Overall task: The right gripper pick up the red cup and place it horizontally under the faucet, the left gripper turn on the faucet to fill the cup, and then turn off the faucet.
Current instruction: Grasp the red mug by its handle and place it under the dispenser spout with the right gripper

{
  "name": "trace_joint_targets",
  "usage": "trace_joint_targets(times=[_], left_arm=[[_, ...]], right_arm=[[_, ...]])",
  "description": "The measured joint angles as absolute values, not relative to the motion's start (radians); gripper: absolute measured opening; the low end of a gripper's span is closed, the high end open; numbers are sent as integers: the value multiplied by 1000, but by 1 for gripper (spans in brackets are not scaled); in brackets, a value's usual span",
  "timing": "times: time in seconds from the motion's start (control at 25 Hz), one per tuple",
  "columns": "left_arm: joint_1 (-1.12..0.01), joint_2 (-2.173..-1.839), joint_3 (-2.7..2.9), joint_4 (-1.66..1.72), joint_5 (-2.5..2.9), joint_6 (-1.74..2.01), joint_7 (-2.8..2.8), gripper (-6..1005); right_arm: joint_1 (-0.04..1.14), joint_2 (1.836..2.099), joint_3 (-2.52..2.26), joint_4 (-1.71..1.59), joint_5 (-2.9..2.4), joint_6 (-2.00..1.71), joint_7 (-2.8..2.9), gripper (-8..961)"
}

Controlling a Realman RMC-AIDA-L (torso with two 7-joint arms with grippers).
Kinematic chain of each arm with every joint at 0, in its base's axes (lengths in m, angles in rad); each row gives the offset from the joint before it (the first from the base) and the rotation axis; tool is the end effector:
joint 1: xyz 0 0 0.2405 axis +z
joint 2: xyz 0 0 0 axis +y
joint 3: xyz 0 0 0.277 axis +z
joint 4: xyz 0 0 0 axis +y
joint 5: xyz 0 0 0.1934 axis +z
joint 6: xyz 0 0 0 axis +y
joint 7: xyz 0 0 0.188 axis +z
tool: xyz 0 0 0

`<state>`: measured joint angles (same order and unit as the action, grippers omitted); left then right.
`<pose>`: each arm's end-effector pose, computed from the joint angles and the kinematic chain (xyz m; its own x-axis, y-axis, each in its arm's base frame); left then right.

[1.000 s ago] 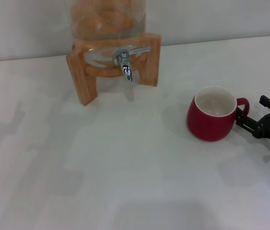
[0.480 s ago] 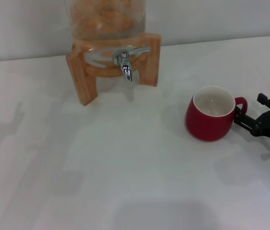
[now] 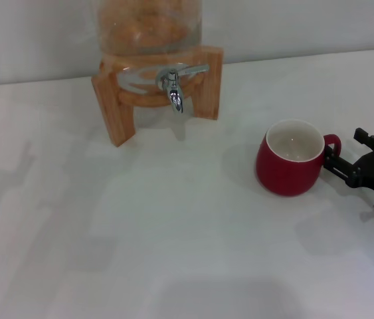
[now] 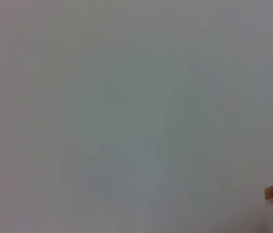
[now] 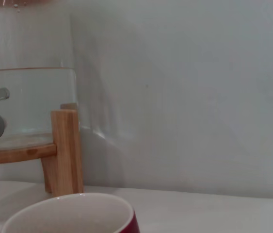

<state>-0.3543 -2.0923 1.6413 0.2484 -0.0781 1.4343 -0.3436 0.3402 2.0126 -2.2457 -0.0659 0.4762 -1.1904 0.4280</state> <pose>-0.2786 0.3528 0.0178 0.5532 -0.3180 0.7700 0.7126 -0.2982 -0.6351 0.3715 0.3271 -0.0266 0.6966 -0.1454 -0.7026 -0.7074 -0.3027 -0.6387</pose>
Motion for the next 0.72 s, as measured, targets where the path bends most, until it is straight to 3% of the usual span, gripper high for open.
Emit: trace_joint_targets(times=[0.08,0.28,0.48,0.72], left_arm=[[-354,-2092,1641,249,-78,1434,-344,832],[-354,-2092,1641,251,-78,1434,-344,832],[-354,-2092,1641,250,-78,1434,-344,833],[-354,-2092,1641,250,-78,1434,-344,832]], right_arm=[[340,2013,-2246,-65,477,-1190,428,854],[340,2013,-2246,-64,476,-1189,428,682],[339,2013,-2246,-61,476,-1186,428,444],[339,2013,-2246,-61,476,-1179,428,328]])
